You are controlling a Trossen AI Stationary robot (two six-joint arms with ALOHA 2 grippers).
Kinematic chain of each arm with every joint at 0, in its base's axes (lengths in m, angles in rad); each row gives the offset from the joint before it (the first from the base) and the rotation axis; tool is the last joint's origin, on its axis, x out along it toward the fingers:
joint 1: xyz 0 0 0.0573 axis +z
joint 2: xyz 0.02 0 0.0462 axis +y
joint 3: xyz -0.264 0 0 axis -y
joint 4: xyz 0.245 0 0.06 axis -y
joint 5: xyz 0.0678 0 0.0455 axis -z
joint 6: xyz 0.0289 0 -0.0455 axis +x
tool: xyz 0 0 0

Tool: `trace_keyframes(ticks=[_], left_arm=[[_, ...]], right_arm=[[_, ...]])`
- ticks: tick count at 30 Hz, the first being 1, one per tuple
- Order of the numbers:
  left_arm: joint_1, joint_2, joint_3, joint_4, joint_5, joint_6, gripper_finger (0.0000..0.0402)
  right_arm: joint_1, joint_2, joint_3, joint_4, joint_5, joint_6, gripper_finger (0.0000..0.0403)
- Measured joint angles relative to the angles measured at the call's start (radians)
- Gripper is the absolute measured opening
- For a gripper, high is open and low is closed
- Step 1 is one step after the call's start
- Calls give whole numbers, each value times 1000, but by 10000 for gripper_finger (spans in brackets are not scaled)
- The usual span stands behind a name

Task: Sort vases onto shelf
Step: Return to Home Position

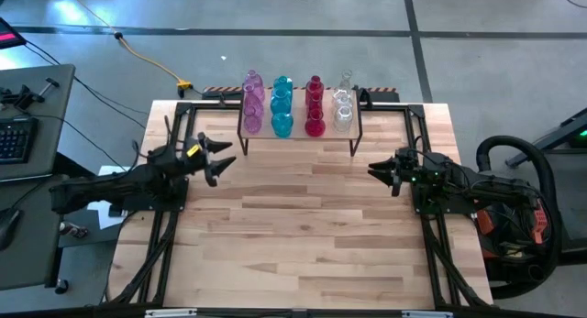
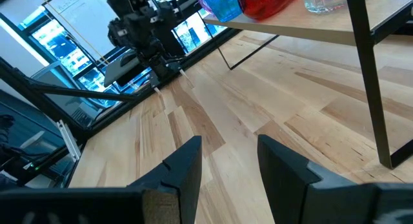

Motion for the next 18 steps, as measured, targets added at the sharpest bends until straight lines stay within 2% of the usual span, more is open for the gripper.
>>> trace_keyframes(ticks=[11, 18], left_arm=[[0, 6, -4, -153, 0, 68, 260], [0, 7, -4, -218, 0, 21, 260]], right_arm=[[0, 0, 0, 0, 0, 0, 132], [0, 0, 0, 0, 0, 0, 132]])
